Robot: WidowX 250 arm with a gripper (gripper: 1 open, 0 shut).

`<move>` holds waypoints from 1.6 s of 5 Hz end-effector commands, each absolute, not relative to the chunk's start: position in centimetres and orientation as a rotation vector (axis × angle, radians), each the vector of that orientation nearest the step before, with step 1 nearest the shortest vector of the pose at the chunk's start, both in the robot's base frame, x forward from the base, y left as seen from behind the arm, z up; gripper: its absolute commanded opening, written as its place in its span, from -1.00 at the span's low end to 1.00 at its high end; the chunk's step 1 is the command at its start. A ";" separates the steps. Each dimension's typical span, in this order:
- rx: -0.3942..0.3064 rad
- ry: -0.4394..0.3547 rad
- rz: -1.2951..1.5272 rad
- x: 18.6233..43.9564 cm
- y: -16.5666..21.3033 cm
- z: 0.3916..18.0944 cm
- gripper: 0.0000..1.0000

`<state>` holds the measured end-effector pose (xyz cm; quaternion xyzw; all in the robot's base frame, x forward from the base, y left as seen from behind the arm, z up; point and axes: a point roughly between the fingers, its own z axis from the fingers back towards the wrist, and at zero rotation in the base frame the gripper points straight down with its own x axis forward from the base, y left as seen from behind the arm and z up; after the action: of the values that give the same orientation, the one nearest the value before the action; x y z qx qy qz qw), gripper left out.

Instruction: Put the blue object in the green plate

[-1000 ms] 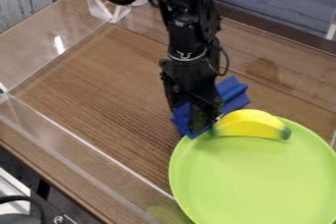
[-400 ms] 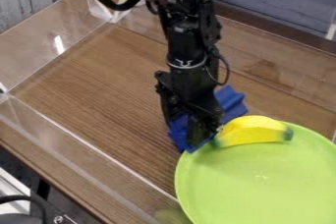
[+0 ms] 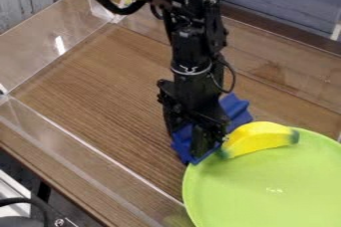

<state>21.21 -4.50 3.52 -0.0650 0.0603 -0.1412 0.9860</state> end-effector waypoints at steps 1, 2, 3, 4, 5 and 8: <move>-0.136 0.105 -0.295 21.4 -5.2 4.6 -1.00; -0.139 0.105 -0.289 21.5 -5.3 5.1 -1.00; -0.142 0.104 -0.284 21.6 -5.5 5.6 -1.00; -0.145 0.099 -0.279 21.8 -5.7 6.2 -1.00; -0.147 0.094 -0.277 22.0 -6.0 6.8 -1.00; -0.147 0.067 -0.287 23.0 -5.8 7.2 -1.00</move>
<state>22.54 -5.68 6.04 -0.0736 0.0594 -0.1337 0.9865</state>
